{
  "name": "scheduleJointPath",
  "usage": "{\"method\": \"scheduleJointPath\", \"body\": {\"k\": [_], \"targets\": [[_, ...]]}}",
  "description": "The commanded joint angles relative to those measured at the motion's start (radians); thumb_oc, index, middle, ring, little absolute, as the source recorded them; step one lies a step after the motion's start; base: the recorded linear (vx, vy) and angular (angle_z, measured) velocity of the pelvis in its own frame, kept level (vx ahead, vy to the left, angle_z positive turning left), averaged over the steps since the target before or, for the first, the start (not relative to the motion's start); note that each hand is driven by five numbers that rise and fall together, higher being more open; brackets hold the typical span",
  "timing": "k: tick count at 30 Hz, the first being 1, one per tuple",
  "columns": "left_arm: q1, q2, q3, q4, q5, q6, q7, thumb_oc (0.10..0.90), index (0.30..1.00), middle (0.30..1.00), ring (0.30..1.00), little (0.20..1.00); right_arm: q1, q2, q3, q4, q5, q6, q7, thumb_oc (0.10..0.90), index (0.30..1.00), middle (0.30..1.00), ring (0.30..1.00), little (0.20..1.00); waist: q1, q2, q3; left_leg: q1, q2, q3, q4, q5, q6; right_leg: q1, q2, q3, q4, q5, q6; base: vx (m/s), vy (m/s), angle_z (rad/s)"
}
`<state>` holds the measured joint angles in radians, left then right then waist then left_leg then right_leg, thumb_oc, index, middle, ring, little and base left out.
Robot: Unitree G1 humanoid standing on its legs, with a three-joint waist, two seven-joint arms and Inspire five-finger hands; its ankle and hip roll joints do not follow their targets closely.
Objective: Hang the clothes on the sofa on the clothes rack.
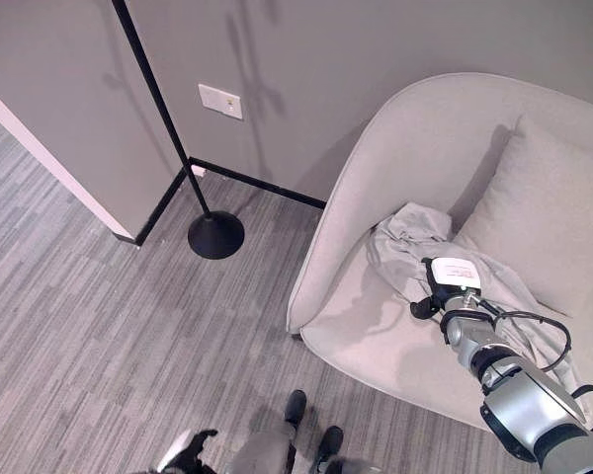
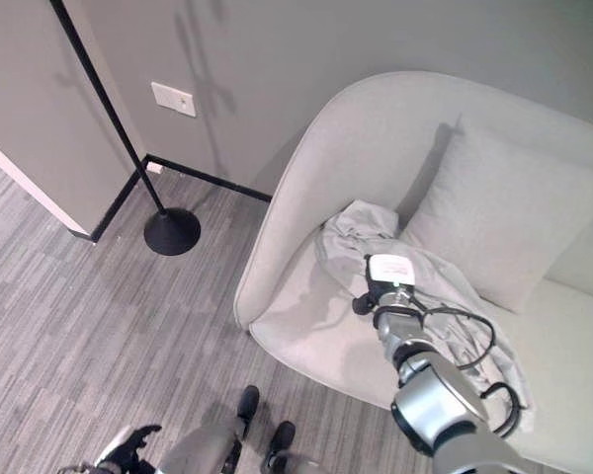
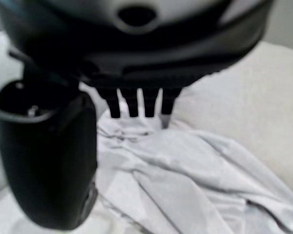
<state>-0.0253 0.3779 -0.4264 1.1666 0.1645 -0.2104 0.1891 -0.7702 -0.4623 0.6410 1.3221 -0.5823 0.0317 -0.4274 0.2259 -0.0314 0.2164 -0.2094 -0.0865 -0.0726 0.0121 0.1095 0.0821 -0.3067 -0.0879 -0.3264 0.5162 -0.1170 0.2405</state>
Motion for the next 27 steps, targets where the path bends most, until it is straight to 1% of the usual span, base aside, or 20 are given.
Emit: {"method": "scheduleJointPath", "body": {"k": [1, 2, 3, 4, 5, 6, 7, 8, 9, 11, 13, 16, 18, 20, 21, 22, 23, 25, 26, 27], "targets": [[0.001, 0.011, 0.017, -0.017, -0.015, -0.014, 0.037, 0.8, 0.9, 0.9, 0.9, 0.9, -0.114, -0.068, 0.02, -0.013, -0.002, 0.03, -0.051, 0.8, 0.9, 0.9, 0.9, 0.9, 0.024, 0.015, -0.005, -0.019, 0.055, -0.01, 0.041, -0.099, -0.058, 0.106, -0.038, -0.036, -0.2, 0.081, -0.051, 0.04, -0.122, 0.29], [-0.01, 0.014, 0.016, -0.024, -0.022, -0.014, 0.038, 0.8, 0.9, 0.9, 0.9, 0.9, -0.11, -0.069, 0.026, -0.01, -0.008, 0.033, -0.049, 0.8, 0.9, 0.9, 0.9, 0.9, 0.029, 0.021, -0.008, -0.021, 0.065, -0.018, 0.026, -0.096, -0.064, 0.112, -0.059, -0.032, -0.238, 0.078, -0.069, 0.07, -0.181, 0.21], [-0.028, 0.017, 0.014, -0.028, -0.033, -0.016, 0.044, 0.8, 0.9, 0.9, 0.9, 0.9, -0.103, -0.071, 0.032, -0.009, -0.014, 0.038, -0.051, 0.8, 0.9, 0.9, 0.9, 0.9, 0.034, 0.022, -0.009, -0.018, 0.072, -0.03, 0.014, -0.1, -0.072, 0.125, -0.089, -0.006, -0.293, 0.082, -0.078, 0.11, -0.195, 0.27], [-0.058, 0.016, -0.006, -0.025, -0.029, -0.017, 0.048, 0.8, 0.9, 0.9, 0.9, 0.9, -0.111, -0.087, 0.07, 0.011, -0.036, 0.052, -0.037, 0.8, 0.9, 0.9, 0.9, 0.9, 0.032, 0.013, -0.01, -0.02, 0.08, -0.023, 0.008, -0.102, -0.084, 0.155, -0.118, 0.029, -0.382, 0.1, -0.087, 0.17, -0.224, 0.33], [-0.054, 0.021, 0.007, -0.023, -0.032, -0.024, 0.057, 0.8, 0.9, 0.9, 0.9, 0.9, -0.092, -0.101, 0.053, -0.009, -0.028, 0.051, -0.053, 0.8, 0.9, 0.9, 0.9, 0.9, 0.034, -0.005, -0.013, -0.021, 0.069, -0.033, 0.014, -0.112, -0.087, 0.192, -0.118, 0.076, -0.44, 0.114, -0.088, 0.18, -0.207, 0.37], [-0.049, 0.029, 0.009, -0.022, -0.021, -0.023, 0.078, 0.8, 0.9, 0.9, 0.9, 0.9, -0.087, -0.095, 0.036, -0.012, -0.024, 0.055, -0.067, 0.8, 0.9, 0.9, 0.9, 0.9, 0.047, -0.025, -0.018, -0.021, 0.061, -0.034, 0.016, -0.124, -0.088, 0.204, -0.114, 0.083, -0.474, 0.119, -0.084, 0.17, -0.282, 0.36], [-0.04, 0.026, 0.03, -0.035, -0.067, -0.022, 0.072, 0.8, 0.9, 0.9, 0.9, 0.9, -0.085, -0.09, 0.036, 0.0, -0.005, 0.048, -0.061, 0.8, 0.9, 0.9, 0.9, 0.9, 0.056, -0.042, -0.02, -0.039, 0.066, -0.047, 0.03, -0.118, -0.097, 0.185, -0.1, 0.069, -0.474, 0.129, -0.085, 0.1, -0.192, 0.21], [-0.04, 0.026, 0.03, -0.035, -0.067, -0.021, 0.071, 0.8, 0.9, 0.9, 0.9, 0.9, -0.086, -0.089, 0.036, 0.0, -0.005, 0.048, -0.061, 0.8, 0.9, 0.9, 0.9, 0.9, 0.054, -0.043, -0.024, -0.046, 0.064, -0.049, 0.03, -0.115, -0.097, 0.18, -0.101, 0.066, -0.476, 0.132, -0.085, 0.06, -0.237, 0.04], [-0.032, 0.013, 0.041, -0.036, -0.094, -0.027, 0.074, 0.8, 0.9, 0.9, 0.9, 0.9, -0.077, -0.089, 0.037, 0.003, 0.015, 0.038, -0.065, 0.8, 0.9, 0.9, 0.9, 0.9, 0.052, -0.046, -0.019, -0.056, 0.075, -0.069, 0.027, -0.106, -0.108, 0.171, -0.08, 0.06, -0.491, 0.137, -0.091, 0.02, -0.1, 0.06], [-0.034, 0.006, 0.031, -0.027, -0.085, -0.029, 0.073, 0.8, 0.9, 0.9, 0.9, 0.9, -0.083, -0.089, 0.036, 0.002, 0.021, 0.035, -0.067, 0.8, 0.9, 0.9, 0.9, 0.9, 0.048, -0.045, -0.014, -0.06, 0.081, -0.079, 0.022, -0.101, -0.112, 0.171, -0.069, 0.053, -0.5, 0.137, -0.095, 0.01, -0.112, 0.27], [-0.057, -0.005, -0.029, -0.004, -0.034, -0.033, 0.07, 0.8, 0.9, 0.9, 0.9, 0.9, -0.108, -0.084, 0.037, 0.019, 0.039, 0.032, -0.088, 0.8, 0.9, 0.9, 0.9, 0.9, 0.042, -0.037, 0.013, -0.076, 0.096, -0.11, 0.008, -0.084, -0.124, 0.164, -0.044, 0.039, -0.516, 0.124, -0.107, -0.03, -0.139, 0.36], [-0.062, -0.007, -0.045, -0.008, -0.026, -0.034, 0.069, 0.8, 0.9, 0.9, 0.9, 0.9, -0.113, -0.084, 0.039, 0.025, 0.039, 0.034, -0.096, 0.8, 0.9, 0.9, 0.9, 0.9, 0.04, -0.031, 0.02, -0.083, 0.099, -0.124, 0.0, -0.077, -0.129, 0.16, -0.036, 0.032, -0.522, 0.122, -0.112, -0.01, -0.077, 0.27], [-0.059, -0.021, -0.066, -0.013, -0.011, -0.037, 0.075, 0.8, 0.9, 0.9, 0.9, 0.9, -0.123, -0.099, 0.021, 0.045, 0.046, 0.044, -0.124, 0.8, 0.9, 0.9, 0.9, 0.9, 0.038, -0.016, 0.023, -0.093, 0.104, -0.147, -0.031, -0.059, -0.135, 0.158, -0.027, 0.021, -0.555, 0.128, -0.115, 0.02, -0.049, 0.21], [-0.059, -0.028, -0.082, -0.017, 0.007, -0.041, 0.087, 0.8, 0.9, 0.9, 0.9, 0.9, -0.138, -0.118, 0.01, 0.049, 0.056, 0.05, -0.154, 0.8, 0.9, 0.9, 0.9, 0.9, 0.037, -0.002, 0.023, -0.099, 0.11, -0.15, -0.05, -0.048, -0.138, 0.156, -0.025, 0.022, -0.575, 0.138, -0.11, 0.01, 0.012, 0.2], [-0.066, -0.024, -0.092, -0.026, 0.021, -0.044, 0.104, 0.8, 0.9, 0.9, 0.9, 0.9, -0.159, -0.141, 0.001, 0.045, 0.067, 0.05, -0.179, 0.8, 0.9, 0.9, 0.9, 0.9, 0.037, 0.007, 0.028, -0.108, 0.112, -0.152, -0.06, -0.041, -0.139, 0.148, -0.024, 0.029, -0.585, 0.143, -0.108, 0.0, 0.016, 0.08], [-0.067, -0.025, -0.092, -0.026, 0.022, -0.044, 0.104, 0.8, 0.9, 0.9, 0.9, 0.9, -0.16, -0.141, 0.001, 0.045, 0.067, 0.049, -0.179, 0.8, 0.9, 0.9, 0.9, 0.9, 0.038, 0.007, 0.028, -0.109, 0.113, -0.151, -0.061, -0.04, -0.139, 0.147, -0.023, 0.03, -0.585, 0.143, -0.108, 0.0, 0.03, -0.03], [-0.077, -0.017, -0.095, -0.034, 0.027, -0.051, 0.124, 0.8, 0.9, 0.9, 0.9, 0.9, -0.179, -0.166, -0.004, 0.054, 0.085, 0.046, -0.188, 0.8, 0.9, 0.9, 0.9, 0.9, 0.041, 0.016, 0.036, -0.119, 0.111, -0.153, -0.069, -0.032, -0.14, 0.134, -0.024, 0.033, -0.589, 0.146, -0.109, 0.01, 0.019, -0.05], [-0.083, -0.015, -0.095, -0.035, 0.025, -0.054, 0.131, 0.8, 0.9, 0.9, 0.9, 0.9, -0.19, -0.177, -0.004, 0.062, 0.095, 0.041, -0.188, 0.8, 0.9, 0.9, 0.9, 0.9, 0.043, 0.019, 0.038, -0.124, 0.111, -0.154, -0.074, -0.026, -0.141, 0.126, -0.024, 0.035, -0.591, 0.149, -0.109, 0.0, 0.0, 0.0], [-0.101, -0.004, -0.103, -0.051, 0.021, -0.059, 0.152, 0.8, 0.9, 0.9, 0.9, 0.9, -0.217, -0.2, -0.005, 0.075, 0.124, 0.035, -0.192, 0.8, 0.9, 0.9, 0.9, 0.9, 0.045, 0.027, 0.049, -0.138, 0.11, -0.156, -0.084, -0.016, -0.146, 0.112, -0.027, 0.036, -0.598, 0.155, -0.106, 0.0, 0.01, 0.03], [-0.102, -0.005, -0.103, -0.051, 0.021, -0.059, 0.152, 0.8, 0.9, 0.9, 0.9, 0.9, -0.218, -0.2, -0.004, 0.076, 0.124, 0.035, -0.192, 0.8, 0.9, 0.9, 0.9, 0.9, 0.045, 0.027, 0.048, -0.14, 0.11, -0.156, -0.084, -0.016, -0.146, 0.11, -0.027, 0.036, -0.598, 0.155, -0.107, 0.0, 0.0, 0.0]]}}
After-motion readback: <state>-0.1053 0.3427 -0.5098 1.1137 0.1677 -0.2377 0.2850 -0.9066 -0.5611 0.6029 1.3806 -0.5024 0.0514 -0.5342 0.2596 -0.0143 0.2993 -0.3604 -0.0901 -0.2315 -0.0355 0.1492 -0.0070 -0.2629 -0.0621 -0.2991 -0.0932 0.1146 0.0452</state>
